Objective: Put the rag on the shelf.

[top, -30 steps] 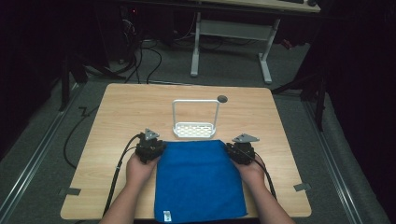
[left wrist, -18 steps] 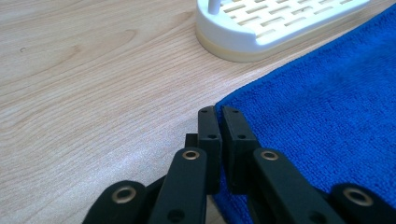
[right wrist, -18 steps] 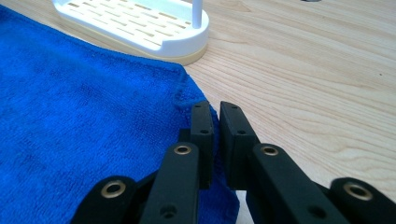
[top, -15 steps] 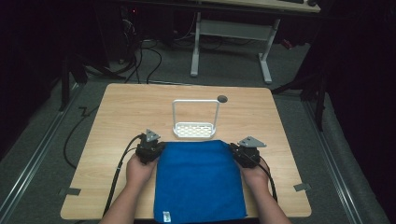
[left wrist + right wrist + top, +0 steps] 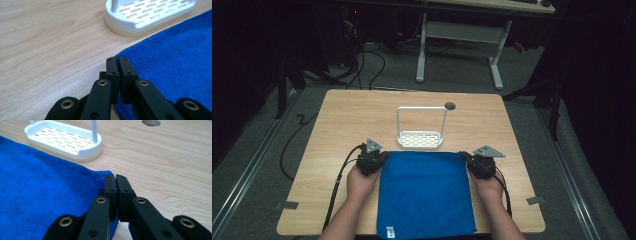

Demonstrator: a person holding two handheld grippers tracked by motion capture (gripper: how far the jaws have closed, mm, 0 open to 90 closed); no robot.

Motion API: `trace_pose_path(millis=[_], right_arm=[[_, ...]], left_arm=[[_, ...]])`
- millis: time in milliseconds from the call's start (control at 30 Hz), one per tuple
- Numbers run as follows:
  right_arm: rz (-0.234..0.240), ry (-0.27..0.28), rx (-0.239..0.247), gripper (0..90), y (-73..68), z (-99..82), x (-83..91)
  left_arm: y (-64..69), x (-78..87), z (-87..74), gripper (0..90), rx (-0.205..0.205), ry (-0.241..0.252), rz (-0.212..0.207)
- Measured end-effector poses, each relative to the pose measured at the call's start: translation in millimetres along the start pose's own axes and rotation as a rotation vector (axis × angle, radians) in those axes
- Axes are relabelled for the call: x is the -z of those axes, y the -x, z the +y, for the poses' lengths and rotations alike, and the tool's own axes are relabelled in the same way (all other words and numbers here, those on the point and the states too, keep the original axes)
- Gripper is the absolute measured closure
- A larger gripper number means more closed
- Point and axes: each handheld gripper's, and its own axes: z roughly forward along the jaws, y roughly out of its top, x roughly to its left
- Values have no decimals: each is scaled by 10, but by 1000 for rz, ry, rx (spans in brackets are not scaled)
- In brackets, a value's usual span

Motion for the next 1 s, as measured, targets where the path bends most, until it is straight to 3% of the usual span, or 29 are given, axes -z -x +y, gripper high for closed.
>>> trace_pose_path(millis=[67, 133, 400, 467, 1000], right_arm=[[11, 10, -5, 889, -8, 5, 16], [19, 17, -9, 889, -18, 13, 36], [41, 91, -13, 889, -65, 71, 173], [40, 116, -15, 890, -74, 89, 231], [38, 245, 3, 891, -156, 262, 545]], left_arm=[[-26, 61, -16, 880, 32, 50, -19], [-43, 98, -26, 883, 46, 67, -25], [-31, 268, -38, 883, 69, 153, -22], [8, 354, -10, 883, 61, 193, -20], [246, 726, 180, 883, 14, 355, -20]])
